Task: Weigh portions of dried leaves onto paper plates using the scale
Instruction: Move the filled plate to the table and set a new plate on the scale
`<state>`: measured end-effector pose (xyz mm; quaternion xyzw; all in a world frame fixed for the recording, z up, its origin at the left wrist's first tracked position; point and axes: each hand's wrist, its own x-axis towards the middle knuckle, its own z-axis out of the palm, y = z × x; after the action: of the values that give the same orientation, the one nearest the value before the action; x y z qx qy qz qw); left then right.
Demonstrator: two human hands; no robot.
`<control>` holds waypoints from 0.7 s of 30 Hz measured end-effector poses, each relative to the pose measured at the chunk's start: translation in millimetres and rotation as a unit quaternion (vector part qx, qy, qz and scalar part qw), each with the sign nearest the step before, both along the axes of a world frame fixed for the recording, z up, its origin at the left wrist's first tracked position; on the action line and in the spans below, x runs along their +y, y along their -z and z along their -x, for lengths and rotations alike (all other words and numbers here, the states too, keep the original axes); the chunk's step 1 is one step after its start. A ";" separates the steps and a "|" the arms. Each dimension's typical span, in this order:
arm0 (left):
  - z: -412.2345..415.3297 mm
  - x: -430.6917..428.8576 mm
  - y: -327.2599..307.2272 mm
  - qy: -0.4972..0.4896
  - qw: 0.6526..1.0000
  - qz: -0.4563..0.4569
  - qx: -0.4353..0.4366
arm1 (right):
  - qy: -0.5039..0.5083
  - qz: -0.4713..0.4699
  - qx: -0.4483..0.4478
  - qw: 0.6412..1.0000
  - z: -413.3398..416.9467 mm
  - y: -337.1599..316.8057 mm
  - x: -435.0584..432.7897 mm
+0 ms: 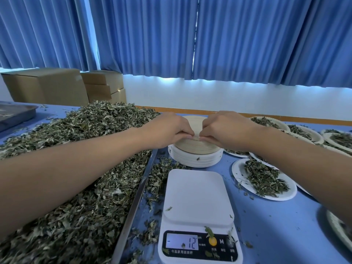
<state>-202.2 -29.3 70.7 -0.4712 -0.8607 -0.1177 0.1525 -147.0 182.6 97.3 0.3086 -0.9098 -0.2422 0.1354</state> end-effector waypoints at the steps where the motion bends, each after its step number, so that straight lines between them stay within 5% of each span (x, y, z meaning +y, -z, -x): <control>1: 0.0 -0.1 0.4 0.001 1.000 0.000 0.003 | -0.001 -0.002 0.001 1.000 -0.5 -0.1 -0.3; 21: -5.3 0.5 -3.6 -0.007 1.000 -0.004 -0.009 | -0.006 -0.019 0.039 0.999 -3.9 1.8 -6.0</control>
<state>-196.9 -28.9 74.2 -0.4635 -0.8648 -0.1243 0.1476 -143.0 176.6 95.5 0.3071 -0.8972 -0.2703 0.1665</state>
